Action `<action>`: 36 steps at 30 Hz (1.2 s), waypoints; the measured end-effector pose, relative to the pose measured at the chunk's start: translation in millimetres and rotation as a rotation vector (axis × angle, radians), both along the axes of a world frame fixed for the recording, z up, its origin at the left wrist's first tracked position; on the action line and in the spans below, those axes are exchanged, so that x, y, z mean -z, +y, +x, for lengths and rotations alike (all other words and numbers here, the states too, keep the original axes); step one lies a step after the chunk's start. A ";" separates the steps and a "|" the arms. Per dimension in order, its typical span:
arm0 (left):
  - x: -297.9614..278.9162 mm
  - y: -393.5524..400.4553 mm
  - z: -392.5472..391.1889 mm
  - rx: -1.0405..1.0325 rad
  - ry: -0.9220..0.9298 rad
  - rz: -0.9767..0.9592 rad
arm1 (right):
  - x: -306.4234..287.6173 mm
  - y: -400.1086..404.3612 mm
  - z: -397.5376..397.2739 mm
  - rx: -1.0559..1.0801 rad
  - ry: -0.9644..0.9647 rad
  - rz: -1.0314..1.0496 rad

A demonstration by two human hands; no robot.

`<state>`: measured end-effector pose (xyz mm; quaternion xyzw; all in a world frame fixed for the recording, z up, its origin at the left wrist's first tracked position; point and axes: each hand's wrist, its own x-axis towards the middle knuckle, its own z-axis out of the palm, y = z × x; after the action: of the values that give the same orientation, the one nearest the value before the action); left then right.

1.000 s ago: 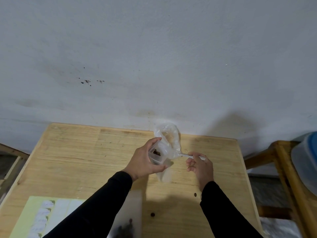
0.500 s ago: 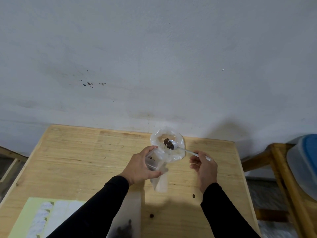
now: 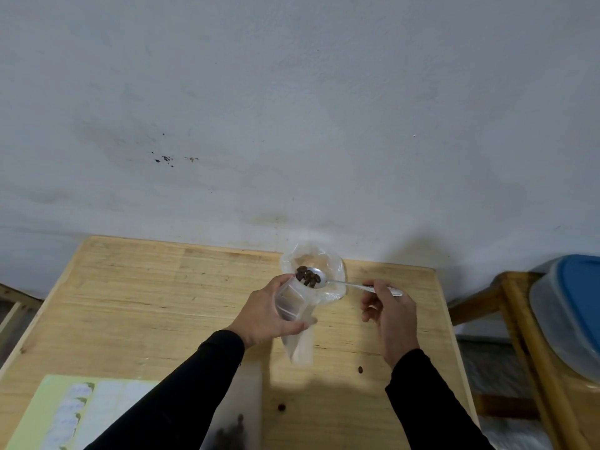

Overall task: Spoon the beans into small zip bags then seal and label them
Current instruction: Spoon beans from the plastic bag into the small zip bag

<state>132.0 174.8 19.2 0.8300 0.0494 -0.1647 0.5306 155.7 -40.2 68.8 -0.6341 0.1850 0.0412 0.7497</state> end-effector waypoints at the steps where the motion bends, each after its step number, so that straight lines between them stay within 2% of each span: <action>1: -0.2 -1.1 0.0 0.002 -0.004 -0.002 | -1.8 0.3 -0.9 -0.038 -0.026 -0.033; 5: 0.4 -1.8 0.6 0.004 -0.003 0.014 | -7.3 1.7 -2.7 -0.227 -0.187 -0.257; 8: 0.8 -0.3 0.1 0.004 0.014 0.004 | -9.7 -2.4 0.9 -0.154 -0.235 -0.249; 11: -1.7 0.3 -0.8 0.001 -0.003 -0.012 | -1.7 -7.3 8.1 -0.057 -0.202 -0.265; 18: -6.8 0.9 1.7 -0.012 -0.030 -0.054 | 38.3 -4.6 11.2 -0.110 -0.046 -0.436; 24: -6.2 -4.6 5.6 -0.030 -0.050 -0.086 | 49.3 -3.6 10.7 -0.094 0.090 -0.214; 28: -5.5 -5.0 5.8 -0.027 -0.056 -0.096 | 54.3 -0.8 11.4 -0.101 0.159 -0.149; 36: -3.3 2.3 2.9 -0.010 -0.028 -0.033 | 48.9 1.4 10.3 0.059 0.198 0.013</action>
<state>134.9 177.1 22.6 0.8230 0.0433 -0.1511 0.5458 166.0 -38.8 19.9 -0.6162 0.2765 0.0826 0.7329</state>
